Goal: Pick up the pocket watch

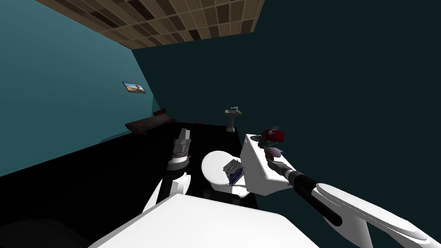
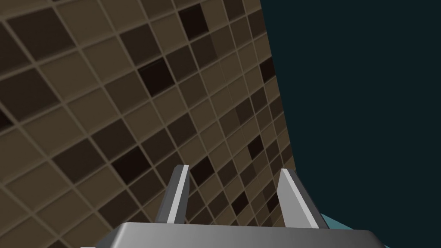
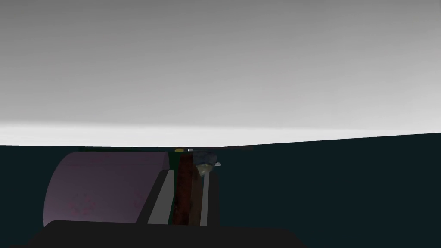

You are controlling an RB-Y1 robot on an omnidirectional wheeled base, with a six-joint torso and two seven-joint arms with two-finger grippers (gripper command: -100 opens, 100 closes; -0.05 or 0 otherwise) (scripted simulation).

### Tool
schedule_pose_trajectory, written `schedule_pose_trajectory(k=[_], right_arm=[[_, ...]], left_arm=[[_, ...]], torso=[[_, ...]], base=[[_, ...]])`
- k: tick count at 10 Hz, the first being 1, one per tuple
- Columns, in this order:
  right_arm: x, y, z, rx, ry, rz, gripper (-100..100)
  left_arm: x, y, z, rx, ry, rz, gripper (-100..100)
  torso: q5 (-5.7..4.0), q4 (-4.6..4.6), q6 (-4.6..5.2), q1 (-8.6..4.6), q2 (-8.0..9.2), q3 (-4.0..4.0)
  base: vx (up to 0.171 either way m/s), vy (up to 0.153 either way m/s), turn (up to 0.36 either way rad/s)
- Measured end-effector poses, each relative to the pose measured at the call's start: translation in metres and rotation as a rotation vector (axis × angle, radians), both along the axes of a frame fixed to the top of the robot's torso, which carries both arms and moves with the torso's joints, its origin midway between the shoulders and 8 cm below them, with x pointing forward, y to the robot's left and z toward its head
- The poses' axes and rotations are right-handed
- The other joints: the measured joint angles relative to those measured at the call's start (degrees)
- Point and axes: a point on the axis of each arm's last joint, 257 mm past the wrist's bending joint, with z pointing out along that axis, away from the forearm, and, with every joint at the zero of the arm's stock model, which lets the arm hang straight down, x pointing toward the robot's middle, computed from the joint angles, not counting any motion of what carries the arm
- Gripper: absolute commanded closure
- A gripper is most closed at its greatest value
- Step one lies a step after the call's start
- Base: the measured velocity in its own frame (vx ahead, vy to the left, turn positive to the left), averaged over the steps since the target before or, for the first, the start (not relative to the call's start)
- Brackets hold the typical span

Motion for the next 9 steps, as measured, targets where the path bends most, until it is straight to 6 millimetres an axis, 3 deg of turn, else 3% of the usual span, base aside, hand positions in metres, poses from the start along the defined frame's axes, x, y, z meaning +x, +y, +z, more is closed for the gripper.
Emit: schedule_pose_trajectory(k=[9], right_arm=[[-0.008, -0.034, 0.010, -0.001, -0.015, 0.013, 100]], left_arm=[[0.000, 0.000, 0.000, 0.000, 0.000, 0.000, 0]], torso=[[0.02, 0.03, 0.00, -0.02, 0.05, 0.04]], base=[[-0.003, 0.039, -0.019]])
